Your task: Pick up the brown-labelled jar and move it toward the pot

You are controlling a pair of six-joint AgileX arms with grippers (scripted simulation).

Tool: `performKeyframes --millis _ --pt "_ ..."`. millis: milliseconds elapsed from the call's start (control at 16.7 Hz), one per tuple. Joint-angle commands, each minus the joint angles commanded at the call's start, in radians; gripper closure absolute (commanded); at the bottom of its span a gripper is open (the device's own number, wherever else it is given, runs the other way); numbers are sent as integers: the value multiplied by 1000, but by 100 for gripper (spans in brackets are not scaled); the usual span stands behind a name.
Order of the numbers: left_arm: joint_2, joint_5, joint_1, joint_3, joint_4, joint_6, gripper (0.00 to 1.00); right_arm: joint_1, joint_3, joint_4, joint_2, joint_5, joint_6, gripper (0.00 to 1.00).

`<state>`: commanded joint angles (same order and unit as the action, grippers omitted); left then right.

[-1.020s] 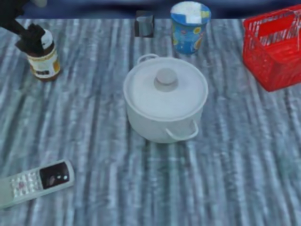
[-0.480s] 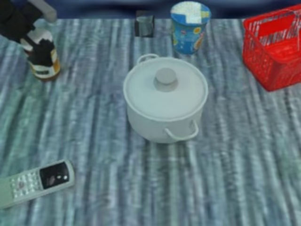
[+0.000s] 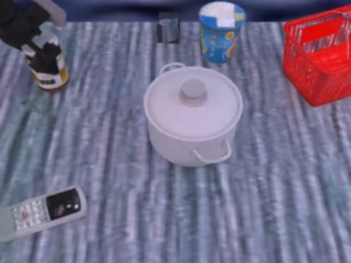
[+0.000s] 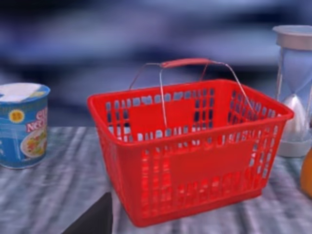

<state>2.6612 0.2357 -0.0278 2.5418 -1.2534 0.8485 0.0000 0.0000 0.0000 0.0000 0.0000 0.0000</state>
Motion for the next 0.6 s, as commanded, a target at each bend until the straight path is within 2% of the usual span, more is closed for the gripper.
performKeyframes --millis 480,600 --pt "0 0 0 0 0 0 98 0 0 0 0 0 0 0" --pt "0 0 0 0 0 0 100 0 0 0 0 0 0 0"
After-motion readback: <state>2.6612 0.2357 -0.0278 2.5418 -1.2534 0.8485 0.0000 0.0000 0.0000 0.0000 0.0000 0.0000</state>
